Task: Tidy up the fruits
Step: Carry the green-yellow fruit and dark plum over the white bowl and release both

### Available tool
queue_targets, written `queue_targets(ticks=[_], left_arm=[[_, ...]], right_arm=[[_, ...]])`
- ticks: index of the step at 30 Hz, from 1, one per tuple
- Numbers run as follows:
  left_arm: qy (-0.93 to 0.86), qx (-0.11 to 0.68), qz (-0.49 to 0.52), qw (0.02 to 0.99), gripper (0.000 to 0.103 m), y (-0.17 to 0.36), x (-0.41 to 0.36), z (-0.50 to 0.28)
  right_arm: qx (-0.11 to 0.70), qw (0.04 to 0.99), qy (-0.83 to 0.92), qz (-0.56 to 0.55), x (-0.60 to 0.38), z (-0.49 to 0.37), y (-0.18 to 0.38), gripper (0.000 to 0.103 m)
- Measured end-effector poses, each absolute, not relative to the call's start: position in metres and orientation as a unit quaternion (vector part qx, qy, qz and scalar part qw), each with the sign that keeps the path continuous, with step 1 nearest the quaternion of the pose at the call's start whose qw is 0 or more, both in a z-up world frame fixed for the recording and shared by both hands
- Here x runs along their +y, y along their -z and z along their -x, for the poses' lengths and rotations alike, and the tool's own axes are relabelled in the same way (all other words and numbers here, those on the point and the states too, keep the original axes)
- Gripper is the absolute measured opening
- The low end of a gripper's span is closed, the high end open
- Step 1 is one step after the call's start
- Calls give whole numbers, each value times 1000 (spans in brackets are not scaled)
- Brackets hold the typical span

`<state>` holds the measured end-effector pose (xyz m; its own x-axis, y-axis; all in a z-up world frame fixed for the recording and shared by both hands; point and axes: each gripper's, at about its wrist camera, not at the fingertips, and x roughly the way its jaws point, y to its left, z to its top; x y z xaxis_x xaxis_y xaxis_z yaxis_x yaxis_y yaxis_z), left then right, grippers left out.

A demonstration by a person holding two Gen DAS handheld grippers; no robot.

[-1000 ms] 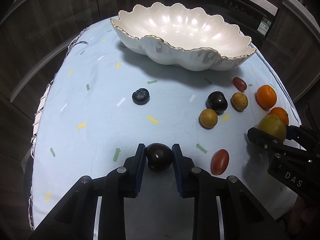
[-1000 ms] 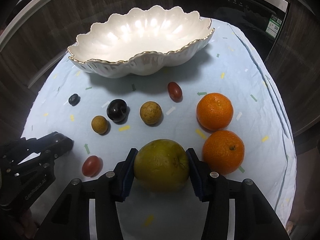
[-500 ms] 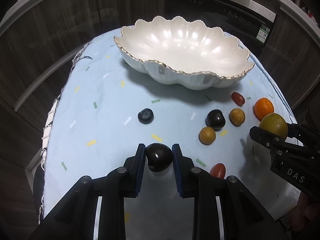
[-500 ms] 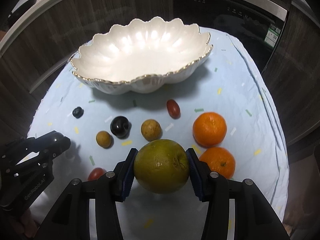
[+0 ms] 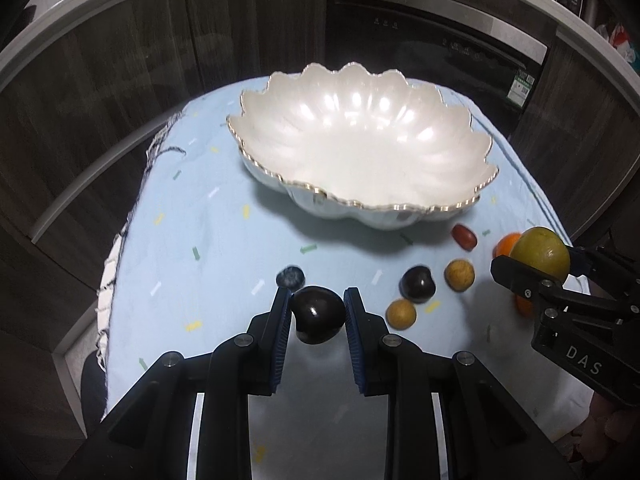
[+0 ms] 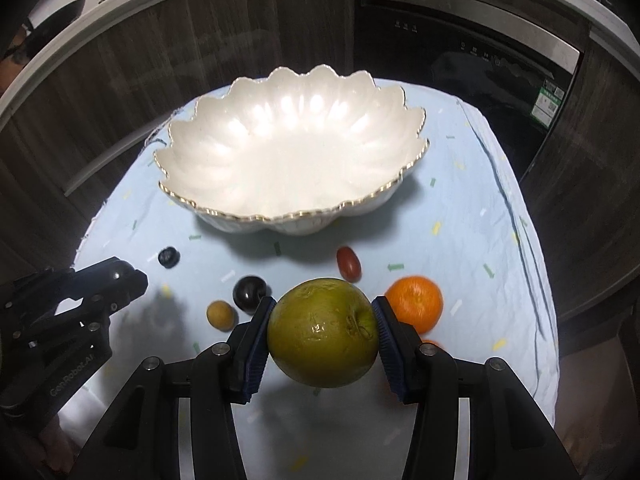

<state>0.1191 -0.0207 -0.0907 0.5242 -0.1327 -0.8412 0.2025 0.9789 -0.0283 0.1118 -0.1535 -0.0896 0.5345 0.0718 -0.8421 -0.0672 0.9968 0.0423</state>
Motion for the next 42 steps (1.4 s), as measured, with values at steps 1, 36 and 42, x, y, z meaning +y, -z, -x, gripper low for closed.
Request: queue_targets(ticks=[1,36,42], left_arm=[[96,477,-36,873,27,88,-20,-121],[108,450,-22,886,27,44,-28,-204],[111,458,-21,882,27,52,-27,-219]], right_arm=[[478,877,-40,-2,-154,-114,87,50],[421,906,-38,-17,-171,-194,41,50],[429,902,-40,-14,-170,-206,47,50]])
